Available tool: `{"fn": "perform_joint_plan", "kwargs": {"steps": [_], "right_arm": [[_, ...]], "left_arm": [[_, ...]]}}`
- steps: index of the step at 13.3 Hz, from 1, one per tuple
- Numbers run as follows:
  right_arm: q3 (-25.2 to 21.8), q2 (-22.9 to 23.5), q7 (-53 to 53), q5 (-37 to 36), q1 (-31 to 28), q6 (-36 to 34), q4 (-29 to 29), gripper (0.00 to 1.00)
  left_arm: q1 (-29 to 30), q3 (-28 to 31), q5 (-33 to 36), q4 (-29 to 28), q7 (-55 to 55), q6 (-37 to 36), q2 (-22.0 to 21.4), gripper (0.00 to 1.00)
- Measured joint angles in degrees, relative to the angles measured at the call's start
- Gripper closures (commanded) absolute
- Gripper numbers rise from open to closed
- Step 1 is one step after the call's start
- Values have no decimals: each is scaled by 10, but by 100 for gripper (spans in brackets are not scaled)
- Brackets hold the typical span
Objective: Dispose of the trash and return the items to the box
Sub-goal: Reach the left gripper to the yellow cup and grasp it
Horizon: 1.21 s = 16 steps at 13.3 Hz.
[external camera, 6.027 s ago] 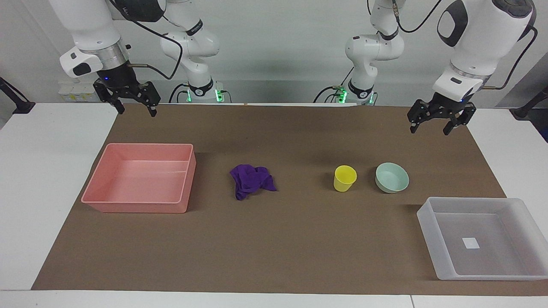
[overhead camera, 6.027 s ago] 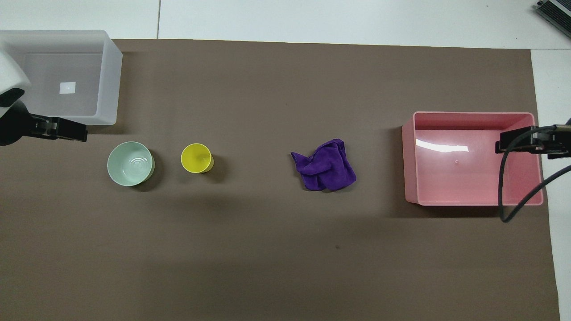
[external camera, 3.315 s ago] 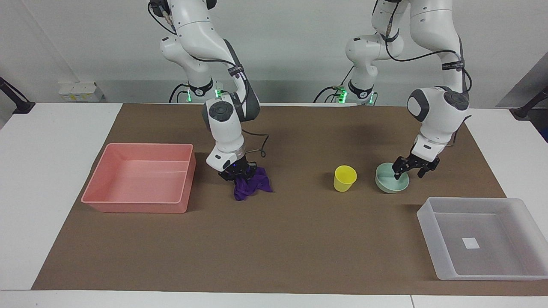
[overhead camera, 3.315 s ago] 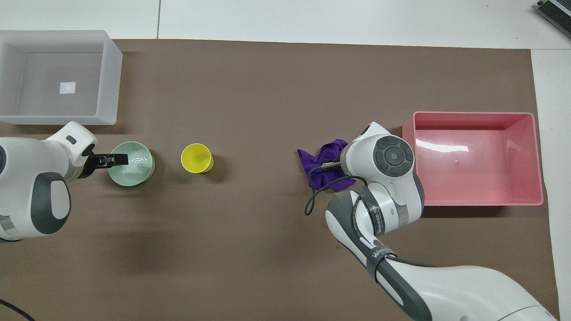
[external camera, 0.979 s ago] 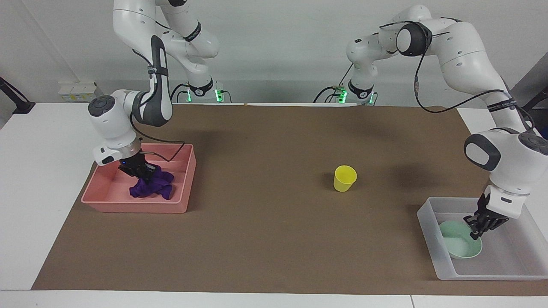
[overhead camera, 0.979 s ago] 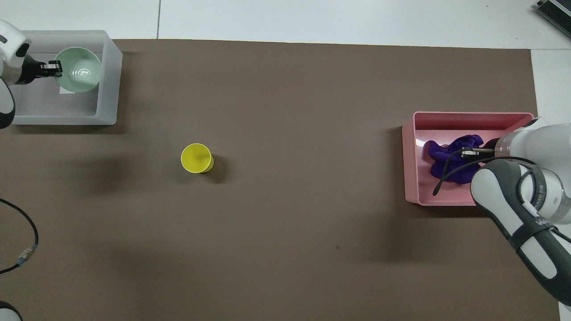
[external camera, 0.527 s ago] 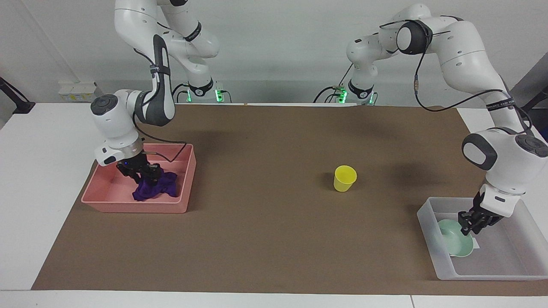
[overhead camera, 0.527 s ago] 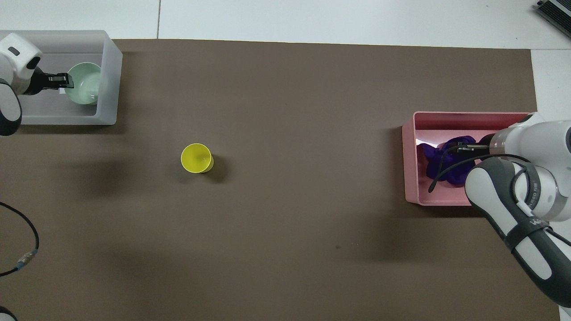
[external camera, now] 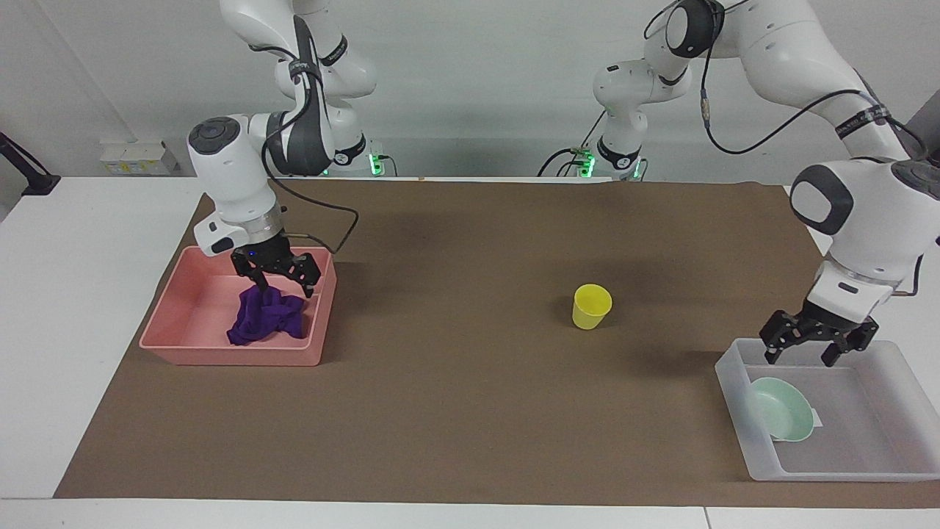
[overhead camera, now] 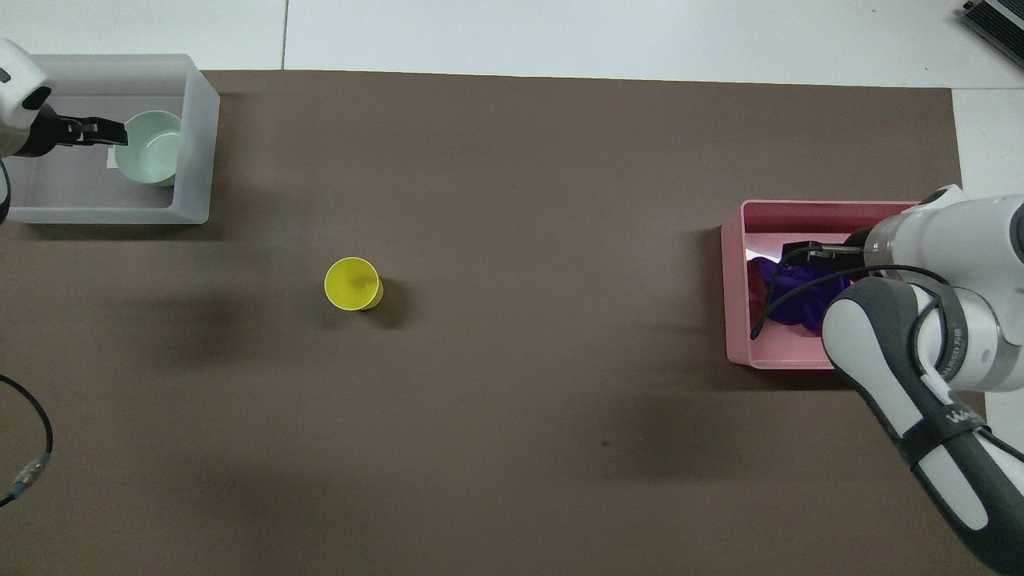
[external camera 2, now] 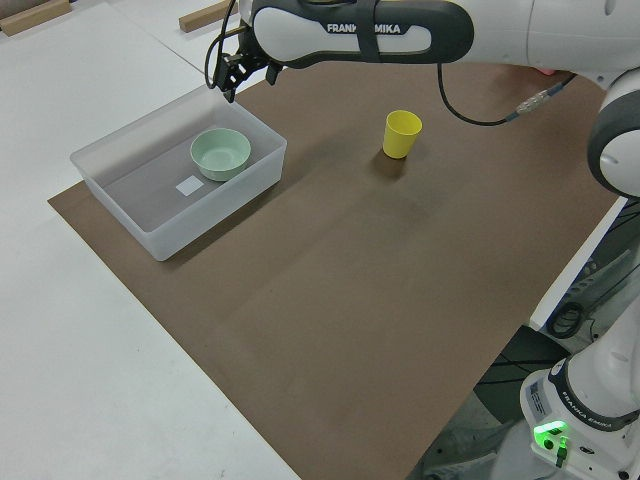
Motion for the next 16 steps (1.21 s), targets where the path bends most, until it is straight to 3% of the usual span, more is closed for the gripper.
{"fn": "perform_joint_plan", "kwargs": {"steps": [3,7,9,12,16], "right_arm": [[-1,-34,0,0,-7,-126,73,0],[-3,-59,-2,0,-22,-260,160,0],[-7,-68,-17,-1,-25,-316,198,0],[-20,-69,-27,-1,-27,-350,226,0],[-20,-68,-37,-1,-26,-350,226,0]], "left_arm": [[-46,0,0,-77,-28,-7,-62,0],[-94,0,0,-132,-58,2,-83,0],[-120,0,0,-180,-76,47,-92,0],[-161,0,0,-261,-97,100,-113,0],[-175,0,0,-318,-98,137,-127,0]]}}
